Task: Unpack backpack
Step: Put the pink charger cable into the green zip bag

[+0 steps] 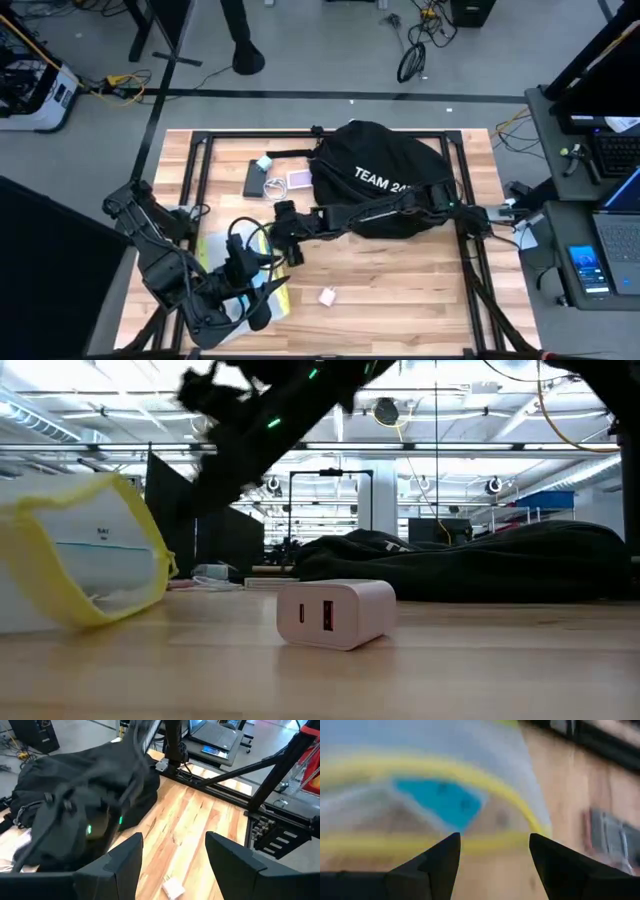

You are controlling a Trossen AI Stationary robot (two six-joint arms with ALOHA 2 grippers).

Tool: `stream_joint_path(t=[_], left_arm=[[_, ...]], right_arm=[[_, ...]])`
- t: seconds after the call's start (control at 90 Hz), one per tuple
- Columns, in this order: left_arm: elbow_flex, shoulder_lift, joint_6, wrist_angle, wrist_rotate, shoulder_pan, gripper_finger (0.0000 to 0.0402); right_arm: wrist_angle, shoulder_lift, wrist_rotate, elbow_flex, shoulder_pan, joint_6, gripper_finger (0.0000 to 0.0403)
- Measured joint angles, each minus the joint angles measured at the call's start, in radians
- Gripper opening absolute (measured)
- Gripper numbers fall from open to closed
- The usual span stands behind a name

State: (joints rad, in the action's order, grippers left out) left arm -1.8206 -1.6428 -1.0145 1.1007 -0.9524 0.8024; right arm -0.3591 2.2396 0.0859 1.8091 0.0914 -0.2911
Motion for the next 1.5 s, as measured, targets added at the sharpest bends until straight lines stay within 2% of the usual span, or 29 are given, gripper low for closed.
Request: stream_joint_path(t=[0.178,0.289,0.4,0.511,0.789,0.889,1.022,1.111,1.189,1.356,1.5], left_arm=[[0.0,0.0,-0.001,0.017,0.011,0.0,0.02],[0.0,0.0,-0.002,0.018,0.061,-0.002,0.02],[0.0,0.0,-0.022,0.019,0.075,-0.003,0.02],[0.0,0.0,-0.02,0.019,0.087,-0.002,0.02],[0.0,0.0,0.037,0.047,0.142,0.03,0.02],[0.0,0.0,0.076,0.047,0.156,0.032,0.02],[0.0,0.0,0.104,0.045,0.193,0.036,0.02],[0.0,0.0,0.107,0.045,0.197,0.042,0.02],[0.0,0.0,0.113,0.045,0.198,0.044,0.02],[0.0,0.0,0.114,0.045,0.226,0.046,0.02],[0.0,0.0,0.131,0.043,0.235,0.051,0.02]], right_arm=[[-0.451,-0.133,-0.031,0.0,0.015,0.046,0.0224],[-0.665,-0.192,-0.157,0.0,0.035,0.074,0.0224],[-0.763,-0.206,-0.286,-0.002,0.079,0.025,0.0224],[-0.767,-0.217,-0.349,-0.001,0.153,-0.041,0.0224],[-0.53,-0.151,-0.318,-0.001,0.303,-0.268,0.0224],[-0.474,-0.108,-0.304,-0.001,0.318,-0.27,0.0224],[-0.506,-0.044,-0.162,-0.002,0.316,-0.267,0.0224],[-0.484,-0.016,-0.109,-0.002,0.31,-0.271,0.0224],[-0.45,0.001,-0.109,-0.001,0.301,-0.26,0.0224],[-0.505,0.026,-0.116,-0.002,0.303,-0.227,0.0224],[-0.453,0.044,-0.116,-0.001,0.31,-0.208,0.0224]])
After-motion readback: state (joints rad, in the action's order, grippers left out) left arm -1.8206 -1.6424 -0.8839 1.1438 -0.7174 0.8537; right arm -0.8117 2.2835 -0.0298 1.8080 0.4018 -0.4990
